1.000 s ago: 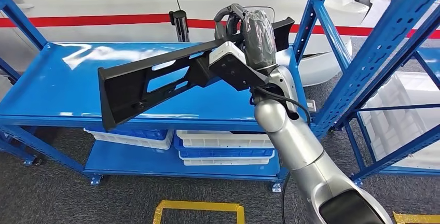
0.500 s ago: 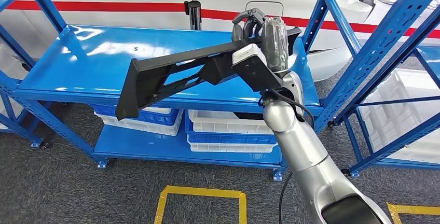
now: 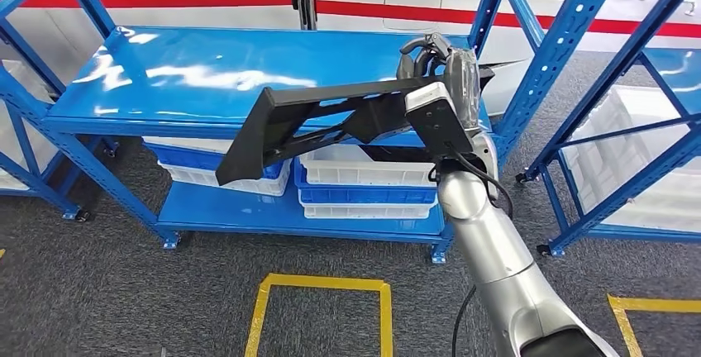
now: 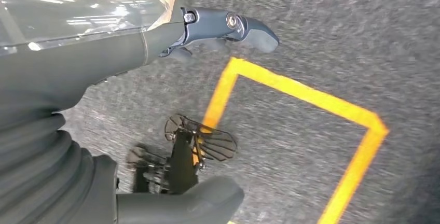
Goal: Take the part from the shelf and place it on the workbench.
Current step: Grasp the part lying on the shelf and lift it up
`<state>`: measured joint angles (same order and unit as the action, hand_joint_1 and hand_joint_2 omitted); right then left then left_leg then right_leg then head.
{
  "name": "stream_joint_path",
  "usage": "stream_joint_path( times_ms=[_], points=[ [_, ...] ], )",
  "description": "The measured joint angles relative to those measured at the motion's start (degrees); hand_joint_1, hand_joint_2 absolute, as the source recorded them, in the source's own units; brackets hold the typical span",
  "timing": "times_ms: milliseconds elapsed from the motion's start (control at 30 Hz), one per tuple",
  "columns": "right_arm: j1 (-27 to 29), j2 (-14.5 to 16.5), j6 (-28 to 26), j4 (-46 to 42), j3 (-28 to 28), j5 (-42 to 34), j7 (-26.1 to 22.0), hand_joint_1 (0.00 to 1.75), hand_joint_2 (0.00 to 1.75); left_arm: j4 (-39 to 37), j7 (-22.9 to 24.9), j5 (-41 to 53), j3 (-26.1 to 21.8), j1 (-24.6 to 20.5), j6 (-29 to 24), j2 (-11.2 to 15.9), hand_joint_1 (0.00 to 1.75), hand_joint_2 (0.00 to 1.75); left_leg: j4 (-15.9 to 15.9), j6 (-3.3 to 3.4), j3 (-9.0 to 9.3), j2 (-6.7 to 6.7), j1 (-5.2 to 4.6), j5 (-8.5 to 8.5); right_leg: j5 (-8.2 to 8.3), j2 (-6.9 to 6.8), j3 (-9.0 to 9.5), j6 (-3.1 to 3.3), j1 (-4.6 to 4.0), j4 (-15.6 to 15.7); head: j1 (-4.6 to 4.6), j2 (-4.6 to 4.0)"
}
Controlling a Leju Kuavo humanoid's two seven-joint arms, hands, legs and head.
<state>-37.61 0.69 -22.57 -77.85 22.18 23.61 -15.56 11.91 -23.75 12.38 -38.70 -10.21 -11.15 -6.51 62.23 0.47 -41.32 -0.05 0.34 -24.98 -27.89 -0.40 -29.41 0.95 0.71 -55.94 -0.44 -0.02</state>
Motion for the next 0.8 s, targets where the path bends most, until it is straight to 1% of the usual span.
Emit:
stream_joint_path(
  times_ms=[33, 67, 100, 133, 167, 200, 233, 267, 300, 333, 367, 400, 433, 467, 500, 533, 567, 600, 633, 667, 700, 733, 767, 800],
  points=[
    [0.5, -0.1, 0.0, -0.3, -0.4, -0.2, -0.2, 1.75, 1.75, 0.0, 0.3, 0.4, 0.1, 0.0, -0.2, 0.0, 0.00, 1.75, 3.5, -0.45, -0.80, -0.06, 0.18, -3.36, 0.72, 0.00, -0.65, 0.21, -0.05, 0.0, -0.17, 0.00],
    [1.3, -0.2, 0.0, -0.7, -0.9, -0.4, -0.3, 1.75, 1.75, 0.0, 0.5, 0.7, 0.2, -0.1, -0.3, 0.0, 0.00, 1.75, 7.3, -0.89, -1.39, -0.07, 0.44, -5.71, 1.36, -0.03, -1.33, 0.20, -0.06, -0.1, -0.29, 0.00],
    [2.3, -0.3, 0.0, -1.2, -1.4, -0.5, -0.3, 1.75, 1.75, 0.0, 0.7, 1.0, 0.3, -0.2, -0.4, 0.0, 0.00, 1.75, 10.3, -1.31, -1.56, -0.07, 0.74, -6.63, 1.96, -0.07, -2.08, 0.05, -0.04, -0.1, -0.31, 0.00],
    [3.3, -0.6, 0.0, -1.7, -1.9, -0.7, -0.4, 1.75, 1.75, 0.0, 0.9, 1.3, 0.5, -0.3, -0.6, 0.0, 0.00, 1.75, 12.0, -1.69, -1.09, -0.06, 1.09, -6.27, 2.52, -0.12, -2.86, -0.18, 0.02, -0.2, -0.31, 0.00],
    [4.3, -0.8, 0.0, -2.2, -2.3, -0.7, -0.4, 1.75, 1.75, 0.0, 1.0, 1.4, 0.7, -0.4, -0.7, 0.0, 0.00, 1.75, 11.8, -2.01, 0.32, -0.04, 1.47, -4.95, 3.04, -0.16, -3.63, -0.46, 0.14, -0.4, -0.31, 0.00],
    [5.0, -1.0, 0.0, -2.7, -2.7, -0.8, -0.5, 1.75, 1.75, 0.0, 1.1, 1.6, 0.9, -0.6, -0.8, 0.0, 0.00, 1.75, 9.6, -2.29, 2.69, -0.03, 1.85, -3.53, 3.49, -0.16, -4.39, -0.79, 0.28, -0.7, -0.32, 0.00],
    [5.4, -1.2, 0.0, -3.2, -3.0, -0.8, -0.6, 1.75, 1.75, 0.0, 1.2, 1.6, 1.1, -0.7, -0.9, 0.0, 0.00, 1.75, 5.9, -2.59, 5.68, -0.07, 2.18, -3.08, 3.83, -0.16, -5.10, -1.14, 0.34, -1.1, -0.36, 0.00],
    [5.8, -1.3, 0.0, -3.7, -3.3, -0.8, -0.6, 1.75, 1.75, 0.0, 1.2, 1.6, 1.2, -0.9, -0.9, -0.1, 0.00, 1.75, 2.1, -2.67, 8.53, -0.22, 2.26, -3.34, 4.12, -0.14, -5.71, -1.51, 0.33, -1.5, -0.35, 0.00],
    [6.0, -1.4, 0.1, -4.2, -3.6, -0.8, -0.7, 1.75, 1.75, 0.0, 1.2, 1.7, 1.2, -1.1, -0.9, -0.1, 0.00, 1.75, -0.9, -2.56, 10.49, -0.28, 2.20, -4.02, 4.43, -0.13, -6.17, -1.97, 0.24, -1.9, -0.32, 0.00],
    [6.2, -1.6, 0.2, -4.7, -3.8, -0.7, -0.8, 1.75, 1.75, 0.0, 1.2, 1.8, 1.3, -1.3, -0.8, -0.1, 0.00, 1.75, -2.7, -2.23, 11.41, -0.36, 1.95, -4.68, 4.81, -0.13, -6.50, -2.50, 0.11, -2.1, -0.28, 0.00],
    [6.4, -1.7, 0.3, -5.0, -3.9, -0.7, -0.8, 1.75, 1.75, 0.0, 1.2, 1.9, 1.3, -1.4, -0.7, -0.1, 0.00, 1.75, -3.2, -1.60, 11.40, -0.38, 1.55, -4.64, 5.29, -0.13, -6.72, -3.09, 0.05, -2.0, -0.21, 0.00],
    [6.8, -2.0, 0.5, -5.3, -4.1, -0.6, -0.8, 1.75, 1.75, 0.0, 1.3, 2.0, 1.3, -1.4, -0.6, -0.1, 0.00, 1.75, -3.4, -0.77, 10.93, -0.22, 1.35, -4.14, 5.63, -0.13, -7.03, -3.66, 0.01, -1.9, -0.19, 0.00],
    [7.3, -2.3, 0.7, -5.6, -4.3, -0.4, -0.8, 1.75, 1.75, 0.0, 1.3, 2.0, 1.3, -1.5, -0.4, -0.2, 0.00, 1.75, -3.5, 0.16, 10.39, -0.14, 1.10, -3.45, 5.28, -0.10, -7.59, -3.90, 0.13, -2.3, -0.19, 0.00],
    [7.9, -2.7, 0.9, -5.9, -4.6, -0.2, -0.7, 1.75, 1.75, 0.0, 1.4, 2.1, 1.3, -1.6, -0.3, -0.2, 0.00, 1.75, -3.7, 1.14, 9.69, -0.03, 0.95, -2.68, 3.91, -0.05, -8.54, -3.76, 0.23, -3.6, -0.11, 0.00],
    [8.4, -3.0, 1.1, -6.3, -4.8, 0.0, -0.6, 1.75, 1.75, 0.0, 1.4, 2.2, 1.3, -1.6, -0.2, -0.2, 0.00, 1.75, -3.8, 1.93, 8.86, 0.07, 0.86, -1.87, 1.69, 0.00, -9.74, -3.37, 0.33, -6.0, -0.03, 0.00],
    [8.8, -3.4, 1.2, -6.6, -5.0, 0.1, -0.5, 1.75, 1.75, 0.0, 1.4, 2.3, 1.3, -1.7, -0.1, -0.2, 0.00, 1.75, -3.8, 2.39, 7.95, 0.10, 0.68, -1.15, -0.99, 0.07, -11.03, -2.87, 0.43, -9.5, 0.05, 0.00],
    [9.2, -3.7, 1.2, -6.9, -5.2, 0.2, -0.4, 1.75, 1.75, 0.0, 1.5, 2.4, 1.3, -1.7, 0.0, -0.2, 0.00, 1.75, -3.8, 2.65, 7.01, 0.13, 0.57, -0.44, -3.32, 0.11, -12.18, -2.61, 0.42, -13.4, 0.14, 0.00],
    [9.5, -4.1, 1.3, -7.2, -5.3, 0.3, -0.4, 1.75, 1.75, 0.0, 1.5, 2.5, 1.4, -1.7, 0.1, -0.2, 0.00, 1.75, -3.8, 2.69, 6.07, 0.15, 0.44, 0.28, -4.59, 0.16, -12.75, -2.73, 0.38, -16.8, 0.15, 0.00],
    [9.9, -4.5, 1.4, -7.4, -5.5, 0.2, -0.3, 1.75, 1.75, 0.0, 1.5, 2.6, 1.4, -1.7, 0.2, -0.3, 0.00, 1.75, -3.8, 2.70, 5.09, 0.16, 0.34, 1.03, -4.77, 0.20, -12.60, -3.12, 0.32, -19.0, 0.15, 0.00],
    [10.2, -4.9, 1.5, -7.5, -5.7, 0.1, -0.2, 1.75, 1.75, 0.0, 1.5, 2.7, 1.5, -1.7, 0.4, -0.3, 0.00, 1.75, -3.7, 2.65, 4.12, 0.17, 0.27, 1.78, -4.00, 0.22, -11.50, -3.65, 0.26, -19.3, 0.16, 0.00],
    [10.5, -5.3, 1.7, -7.7, -5.9, 0.0, -0.2, 1.75, 1.75, 0.0, 1.5, 2.7, 1.6, -1.7, 0.5, -0.3, 0.00, 1.75, -3.7, 2.53, 3.19, 0.16, 0.21, 2.53, -2.81, 0.24, -9.35, -4.09, 0.16, -17.7, 0.16, 0.00],
    [10.6, -5.6, 1.9, -7.9, -6.1, -0.2, -0.1, 1.75, 1.75, 0.0, 1.5, 2.7, 1.6, -1.7, 0.5, -0.4, 0.00, 1.75, -3.7, 2.37, 2.41, 0.16, 0.19, 3.26, -2.01, 0.24, -6.27, -4.22, 0.04, -14.3, 0.17, 0.01],
    [10.6, -5.9, 2.0, -8.2, -6.2, -0.3, -0.1, 1.75, 1.75, 0.0, 1.4, 2.7, 1.7, -1.8, 0.6, -0.4, 0.00, 1.75, -3.6, 2.12, 1.76, 0.15, 0.10, 3.91, -2.09, 0.23, -2.57, -4.02, -0.20, -9.7, 0.20, 0.01],
    [10.7, -6.1, 2.0, -8.5, -6.3, -0.4, -0.1, 1.75, 1.75, 0.0, 1.4, 2.7, 1.7, -1.8, 0.6, -0.5, 0.00, 1.75, -3.6, 1.85, 1.33, 0.18, 0.01, 4.59, -2.66, 0.29, 0.42, -3.62, -0.49, -5.5, 0.16, 0.01]
  ],
)
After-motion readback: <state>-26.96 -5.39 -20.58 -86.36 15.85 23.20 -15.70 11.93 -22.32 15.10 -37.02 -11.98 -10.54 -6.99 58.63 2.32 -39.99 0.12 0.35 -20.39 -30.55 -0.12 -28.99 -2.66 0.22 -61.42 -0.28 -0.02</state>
